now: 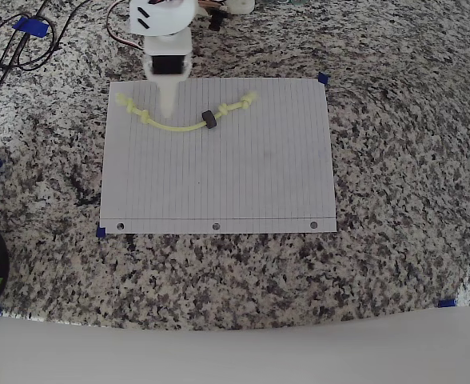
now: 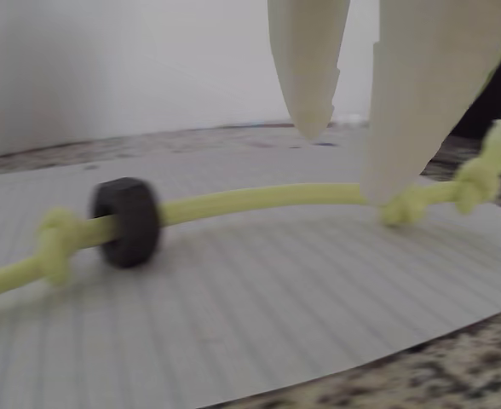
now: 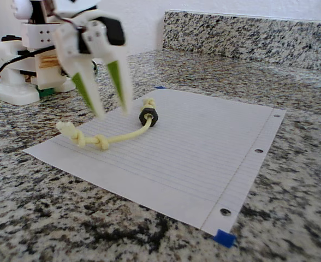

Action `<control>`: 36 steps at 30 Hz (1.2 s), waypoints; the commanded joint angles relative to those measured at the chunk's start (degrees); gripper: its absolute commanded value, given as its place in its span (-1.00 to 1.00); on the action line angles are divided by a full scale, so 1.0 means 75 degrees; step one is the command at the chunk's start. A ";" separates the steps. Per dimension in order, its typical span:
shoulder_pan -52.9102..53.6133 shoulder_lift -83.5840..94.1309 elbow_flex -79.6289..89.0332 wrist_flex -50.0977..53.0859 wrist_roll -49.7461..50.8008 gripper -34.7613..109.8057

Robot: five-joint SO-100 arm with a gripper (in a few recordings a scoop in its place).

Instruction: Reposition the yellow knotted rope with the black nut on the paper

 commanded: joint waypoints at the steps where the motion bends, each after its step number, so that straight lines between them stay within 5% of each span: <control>1: -0.0387 0.0422 -0.0094 0.0176 0.0023 0.13; 4: -0.0715 0.0797 -0.0094 0.0363 -0.0035 -0.07; 7: -0.1301 0.1125 -0.0082 0.0691 0.0023 -0.52; 18: -0.2918 0.1043 -0.0023 0.0902 0.0691 -0.52; 27: -0.2508 0.3832 0.0340 0.0785 -0.0738 -0.52; 36: -0.2039 0.6141 0.1313 0.2555 -0.0973 -0.43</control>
